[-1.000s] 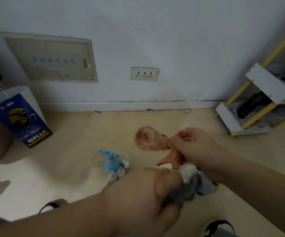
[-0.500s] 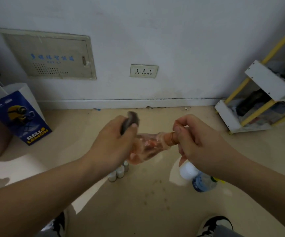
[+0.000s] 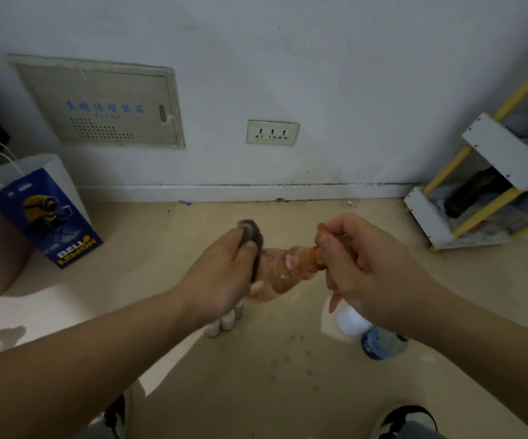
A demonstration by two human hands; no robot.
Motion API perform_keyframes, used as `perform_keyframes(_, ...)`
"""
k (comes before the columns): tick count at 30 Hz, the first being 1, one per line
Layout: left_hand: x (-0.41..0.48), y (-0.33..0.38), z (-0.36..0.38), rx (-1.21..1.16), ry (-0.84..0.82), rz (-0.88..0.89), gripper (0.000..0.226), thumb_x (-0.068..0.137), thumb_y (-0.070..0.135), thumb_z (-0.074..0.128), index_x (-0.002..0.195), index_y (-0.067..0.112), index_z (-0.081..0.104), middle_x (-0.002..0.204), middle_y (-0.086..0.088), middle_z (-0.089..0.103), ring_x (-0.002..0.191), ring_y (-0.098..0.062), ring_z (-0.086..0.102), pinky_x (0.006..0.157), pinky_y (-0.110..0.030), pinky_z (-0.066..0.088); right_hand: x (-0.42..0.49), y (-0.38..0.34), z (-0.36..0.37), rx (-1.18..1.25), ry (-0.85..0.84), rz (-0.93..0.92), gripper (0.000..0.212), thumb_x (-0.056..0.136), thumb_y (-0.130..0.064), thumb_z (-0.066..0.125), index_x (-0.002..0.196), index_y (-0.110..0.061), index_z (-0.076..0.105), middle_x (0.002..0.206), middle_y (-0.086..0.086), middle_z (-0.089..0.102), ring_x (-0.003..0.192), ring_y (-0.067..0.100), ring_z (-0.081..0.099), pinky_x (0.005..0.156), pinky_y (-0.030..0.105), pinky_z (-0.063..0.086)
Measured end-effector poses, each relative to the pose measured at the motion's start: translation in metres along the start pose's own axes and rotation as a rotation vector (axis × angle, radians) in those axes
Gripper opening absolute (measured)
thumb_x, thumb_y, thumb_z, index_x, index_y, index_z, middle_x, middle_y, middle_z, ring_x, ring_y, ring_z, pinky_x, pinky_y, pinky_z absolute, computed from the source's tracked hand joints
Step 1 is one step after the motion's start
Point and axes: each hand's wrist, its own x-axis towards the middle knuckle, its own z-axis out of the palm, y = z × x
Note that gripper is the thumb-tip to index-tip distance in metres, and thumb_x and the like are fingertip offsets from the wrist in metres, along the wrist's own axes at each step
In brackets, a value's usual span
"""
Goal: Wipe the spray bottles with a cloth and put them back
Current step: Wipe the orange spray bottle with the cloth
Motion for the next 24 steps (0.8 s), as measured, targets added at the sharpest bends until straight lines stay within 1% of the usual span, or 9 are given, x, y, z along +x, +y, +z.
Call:
perform_keyframes(5,-0.030,0.029,0.007,0.031,-0.015,0.468,0.027,0.107,0.033,0.035,0.119,0.029,0.058,0.111,0.013,0.059,0.104,-0.009,0.057,0.088,-0.027,0.046,-0.003,0.005,0.001,0.007,-0.044,-0.027,0.014,0.103,-0.031,0.052,0.093,-0.028,0.061,0.069,0.004,0.065,0.064,0.028,0.063,0.057,0.048,0.057)
perform_keyframes(7,-0.016,0.011,-0.002,0.084,-0.063,0.363,0.032,0.107,0.038,0.033,0.119,0.028,0.061,0.108,0.010,0.063,0.101,-0.010,0.060,0.088,-0.028,0.048,-0.005,0.003,0.001,0.017,-0.058,-0.023,0.014,0.102,-0.032,0.053,0.094,-0.025,0.061,0.067,0.004,0.064,0.062,0.031,0.063,0.054,0.050,0.059)
perform_keyframes(11,0.002,-0.004,-0.005,-0.106,-0.014,-0.176,0.032,0.109,0.029,0.038,0.097,0.014,0.063,0.094,-0.005,0.066,0.092,-0.027,0.061,0.082,-0.038,0.047,-0.003,0.003,-0.005,-0.006,-0.029,0.022,0.017,0.102,-0.033,0.054,0.092,-0.021,0.060,0.067,0.016,0.062,0.060,0.035,0.061,0.053,0.047,0.058)
perform_keyframes(12,-0.004,0.002,0.000,-0.085,-0.011,-0.136,0.030,0.108,0.027,0.038,0.095,0.016,0.062,0.093,-0.004,0.064,0.091,-0.024,0.060,0.080,-0.037,0.045,-0.001,0.003,-0.005,-0.020,-0.031,0.031,0.017,0.102,-0.031,0.054,0.091,-0.021,0.060,0.067,0.015,0.063,0.058,0.030,0.060,0.055,0.046,0.057)
perform_keyframes(14,-0.022,0.020,0.013,0.026,0.005,0.194,0.022,0.108,0.026,0.039,0.095,0.025,0.057,0.097,0.005,0.060,0.092,-0.015,0.057,0.078,-0.033,0.043,-0.001,0.004,-0.005,0.015,-0.039,0.040,0.016,0.103,-0.028,0.053,0.092,-0.019,0.060,0.066,0.013,0.064,0.055,0.021,0.057,0.057,0.047,0.055)
perform_keyframes(16,-0.033,0.030,0.014,0.067,0.021,0.483,0.017,0.107,0.027,0.040,0.111,0.030,0.056,0.108,0.011,0.055,0.099,-0.010,0.055,0.084,-0.028,0.045,-0.001,0.004,-0.005,0.050,-0.041,0.039,0.015,0.103,-0.026,0.053,0.094,-0.016,0.060,0.065,0.007,0.064,0.056,0.019,0.058,0.057,0.046,0.055)
perform_keyframes(18,-0.022,0.018,0.005,0.096,0.029,0.546,0.028,0.108,0.029,0.040,0.131,0.035,0.054,0.114,0.018,0.054,0.105,-0.005,0.054,0.089,-0.024,0.046,0.001,0.001,-0.006,0.042,-0.033,0.044,0.015,0.104,-0.027,0.052,0.097,-0.017,0.061,0.067,0.007,0.067,0.059,0.023,0.063,0.054,0.039,0.057)
perform_keyframes(20,-0.008,0.000,-0.002,0.079,0.038,0.394,0.031,0.109,0.034,0.038,0.135,0.042,0.052,0.113,0.020,0.058,0.105,-0.002,0.057,0.094,-0.025,0.048,0.002,-0.002,-0.008,0.041,-0.010,0.053,0.016,0.104,-0.029,0.052,0.096,-0.017,0.061,0.067,0.010,0.067,0.056,0.023,0.065,0.051,0.030,0.056)
perform_keyframes(24,0.001,-0.005,0.004,-0.429,0.089,-0.328,0.028,0.110,0.034,0.033,0.110,0.024,0.060,0.103,-0.006,0.066,0.083,-0.019,0.060,0.078,-0.036,0.050,0.006,-0.002,-0.012,0.041,0.045,0.108,0.019,0.105,-0.028,0.050,0.096,-0.017,0.061,0.069,0.016,0.067,0.047,0.011,0.058,0.045,0.018,0.047)
